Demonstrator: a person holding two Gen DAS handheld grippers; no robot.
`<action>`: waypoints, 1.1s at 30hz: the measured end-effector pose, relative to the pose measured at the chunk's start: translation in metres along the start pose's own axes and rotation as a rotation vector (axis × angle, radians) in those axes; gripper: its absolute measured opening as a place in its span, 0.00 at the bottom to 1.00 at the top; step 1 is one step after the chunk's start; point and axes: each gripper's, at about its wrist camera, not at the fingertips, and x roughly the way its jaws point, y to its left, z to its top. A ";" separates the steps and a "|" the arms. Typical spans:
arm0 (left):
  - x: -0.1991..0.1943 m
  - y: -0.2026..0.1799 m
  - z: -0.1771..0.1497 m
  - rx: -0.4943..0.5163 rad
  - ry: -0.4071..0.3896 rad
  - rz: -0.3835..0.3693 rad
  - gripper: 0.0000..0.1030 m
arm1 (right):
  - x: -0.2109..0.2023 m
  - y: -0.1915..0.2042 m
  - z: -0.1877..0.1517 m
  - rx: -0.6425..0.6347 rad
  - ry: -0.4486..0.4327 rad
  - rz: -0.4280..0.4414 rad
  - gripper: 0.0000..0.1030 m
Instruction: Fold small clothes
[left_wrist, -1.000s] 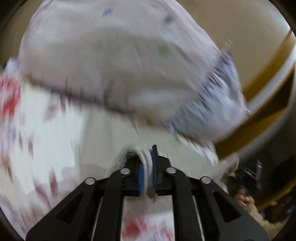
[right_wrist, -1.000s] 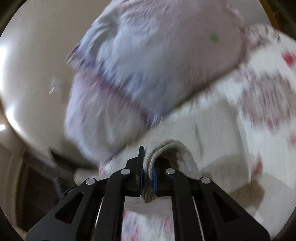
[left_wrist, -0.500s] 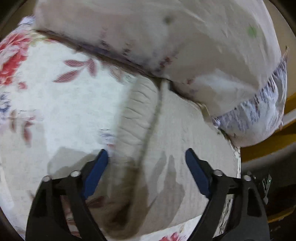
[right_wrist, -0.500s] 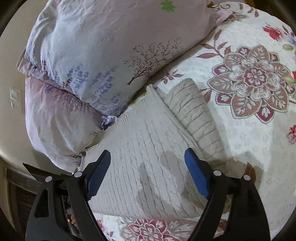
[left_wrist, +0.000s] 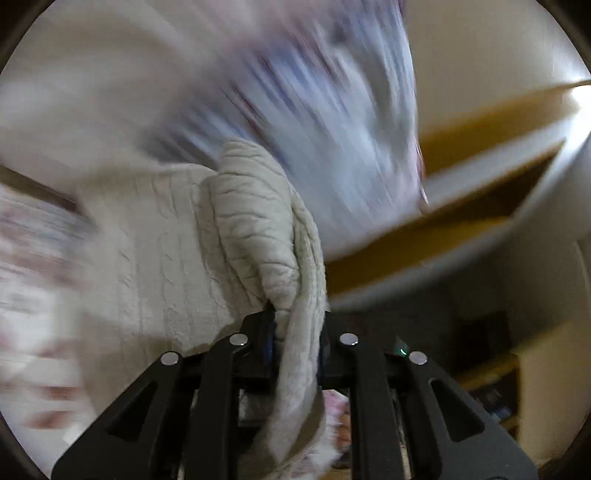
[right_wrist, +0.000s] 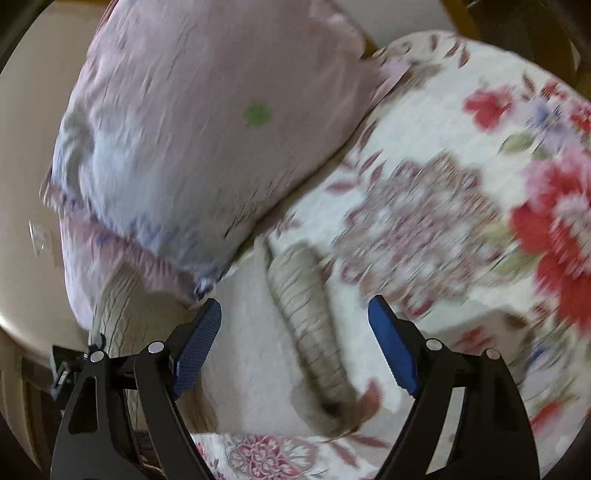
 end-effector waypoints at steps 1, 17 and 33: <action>0.032 -0.009 -0.006 0.002 0.065 -0.029 0.40 | -0.002 -0.003 0.007 -0.002 -0.003 -0.005 0.81; 0.040 0.063 -0.043 0.011 0.171 0.428 0.85 | 0.080 -0.004 0.012 -0.078 0.318 0.029 0.77; -0.030 0.083 -0.025 0.214 0.109 0.654 0.61 | 0.129 0.114 -0.048 -0.438 0.281 -0.055 0.40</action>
